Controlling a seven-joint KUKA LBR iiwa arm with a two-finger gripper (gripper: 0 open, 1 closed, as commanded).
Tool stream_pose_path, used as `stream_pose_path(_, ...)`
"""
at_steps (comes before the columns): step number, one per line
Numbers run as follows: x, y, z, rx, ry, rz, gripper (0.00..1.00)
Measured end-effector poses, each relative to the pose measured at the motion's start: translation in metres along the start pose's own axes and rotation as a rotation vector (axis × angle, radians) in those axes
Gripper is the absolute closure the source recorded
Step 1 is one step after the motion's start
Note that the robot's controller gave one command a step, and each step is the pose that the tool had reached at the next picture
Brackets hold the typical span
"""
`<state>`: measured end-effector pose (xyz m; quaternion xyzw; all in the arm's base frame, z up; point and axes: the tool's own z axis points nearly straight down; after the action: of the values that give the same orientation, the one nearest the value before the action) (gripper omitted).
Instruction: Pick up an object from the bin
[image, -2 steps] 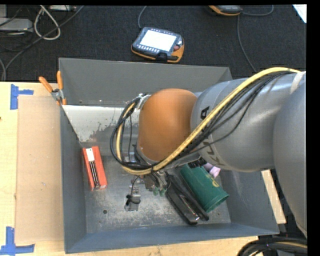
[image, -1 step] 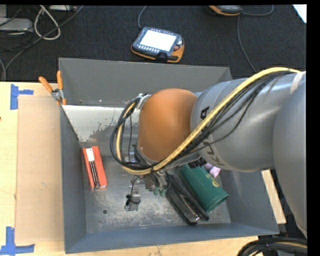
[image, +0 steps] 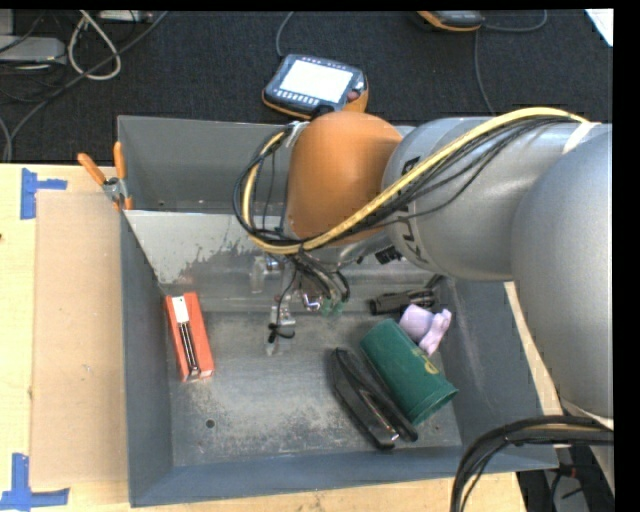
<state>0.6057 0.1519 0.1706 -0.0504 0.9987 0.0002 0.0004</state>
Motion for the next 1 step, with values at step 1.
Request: stream_pose_path(1,0.0986,-0.0915,0.0085,-0.001,0.006,0.205,0.00)
